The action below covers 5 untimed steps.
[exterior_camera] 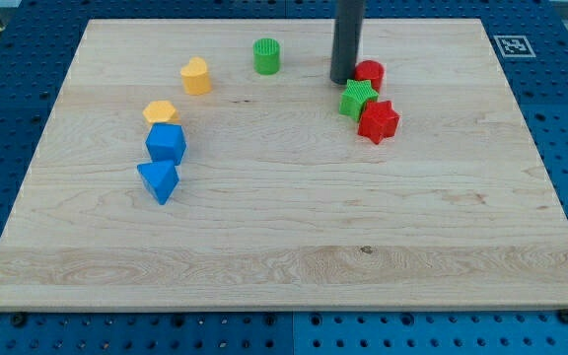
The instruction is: Push the green circle diagonal to the top left side of the red circle
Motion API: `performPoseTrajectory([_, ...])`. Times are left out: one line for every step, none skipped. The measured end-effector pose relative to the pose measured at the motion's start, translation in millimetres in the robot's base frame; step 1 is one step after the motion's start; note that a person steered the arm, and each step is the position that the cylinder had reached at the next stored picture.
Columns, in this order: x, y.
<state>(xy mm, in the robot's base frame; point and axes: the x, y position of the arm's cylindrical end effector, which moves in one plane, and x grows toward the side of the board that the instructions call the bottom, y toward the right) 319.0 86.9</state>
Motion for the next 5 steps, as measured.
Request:
performPoseTrajectory([0,3])
performPoseTrajectory([0,-17])
performPoseTrajectory([0,-57])
performPoseTrajectory([0,-104])
performPoseTrajectory([-13,-138])
